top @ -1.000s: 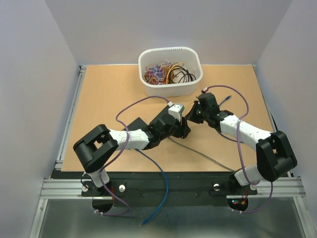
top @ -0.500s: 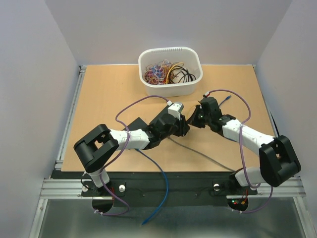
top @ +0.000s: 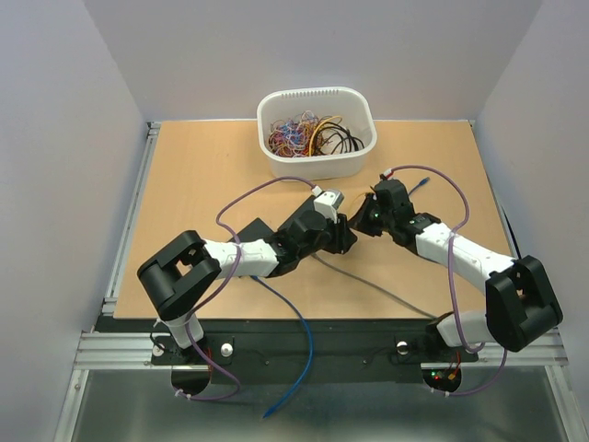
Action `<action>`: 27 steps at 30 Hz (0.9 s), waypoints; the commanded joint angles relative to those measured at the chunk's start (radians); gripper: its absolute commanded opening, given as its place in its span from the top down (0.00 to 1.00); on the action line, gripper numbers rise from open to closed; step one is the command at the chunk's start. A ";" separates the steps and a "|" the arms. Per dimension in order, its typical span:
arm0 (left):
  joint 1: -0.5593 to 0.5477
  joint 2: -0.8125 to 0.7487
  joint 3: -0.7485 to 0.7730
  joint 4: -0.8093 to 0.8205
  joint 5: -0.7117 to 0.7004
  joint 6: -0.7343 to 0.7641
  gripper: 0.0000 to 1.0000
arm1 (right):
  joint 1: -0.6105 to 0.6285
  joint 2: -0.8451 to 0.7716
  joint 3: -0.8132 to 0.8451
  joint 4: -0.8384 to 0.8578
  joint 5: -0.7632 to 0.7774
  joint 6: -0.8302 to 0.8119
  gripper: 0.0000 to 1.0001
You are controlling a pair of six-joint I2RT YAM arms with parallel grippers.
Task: Insert the plug into the switch port
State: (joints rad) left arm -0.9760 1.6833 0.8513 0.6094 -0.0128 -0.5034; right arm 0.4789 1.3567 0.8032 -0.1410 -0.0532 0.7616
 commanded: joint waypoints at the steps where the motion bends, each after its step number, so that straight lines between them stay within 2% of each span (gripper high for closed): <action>1: -0.006 0.001 0.032 0.049 0.008 -0.007 0.57 | 0.004 -0.034 -0.001 0.046 -0.005 0.015 0.99; 3: -0.006 0.004 0.035 0.049 0.008 -0.004 0.66 | 0.004 -0.044 -0.002 0.047 -0.007 0.015 0.99; 5: -0.006 -0.003 0.032 0.047 0.053 0.005 0.87 | 0.004 -0.051 -0.004 0.052 -0.026 0.016 0.99; 6: -0.006 -0.011 0.029 0.046 0.053 0.009 0.87 | 0.004 -0.056 -0.007 0.058 -0.037 0.012 1.00; 7: -0.006 -0.017 0.028 0.038 0.062 0.017 0.98 | 0.006 -0.060 -0.012 0.064 -0.049 0.002 0.99; 11: 0.000 -0.060 0.084 -0.175 0.066 0.072 1.00 | 0.004 -0.105 -0.009 0.069 -0.095 -0.083 0.99; 12: 0.002 -0.065 0.139 -0.320 0.068 0.080 1.00 | 0.004 -0.117 -0.001 0.066 -0.106 -0.158 0.99; 13: 0.006 -0.071 0.161 -0.379 0.085 0.092 1.00 | 0.004 -0.140 0.002 0.063 -0.120 -0.192 0.83; 14: 0.014 -0.076 0.184 -0.440 0.099 0.097 1.00 | 0.004 -0.158 0.008 0.055 -0.116 -0.259 0.75; 15: 0.016 -0.092 0.216 -0.532 0.120 0.103 1.00 | 0.006 -0.189 0.019 0.037 -0.100 -0.283 0.58; 17: 0.020 -0.132 0.233 -0.607 0.152 0.105 1.00 | 0.004 -0.223 0.028 0.029 -0.111 -0.355 0.41; 19: 0.026 -0.164 0.235 -0.667 0.218 0.098 1.00 | 0.004 -0.252 0.048 0.021 -0.175 -0.409 0.30; 23: 0.031 -0.243 0.232 -0.789 0.283 0.098 1.00 | 0.009 -0.352 0.085 -0.019 -0.232 -0.562 0.21; 27: 0.042 -0.354 0.216 -0.847 0.390 0.047 1.00 | 0.009 -0.398 0.123 -0.023 -0.231 -0.608 0.23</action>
State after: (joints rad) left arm -0.9436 1.4471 1.0439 -0.1242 0.2348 -0.4282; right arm 0.4793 1.0039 0.8532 -0.1696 -0.2455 0.2783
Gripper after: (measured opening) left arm 0.200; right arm 0.795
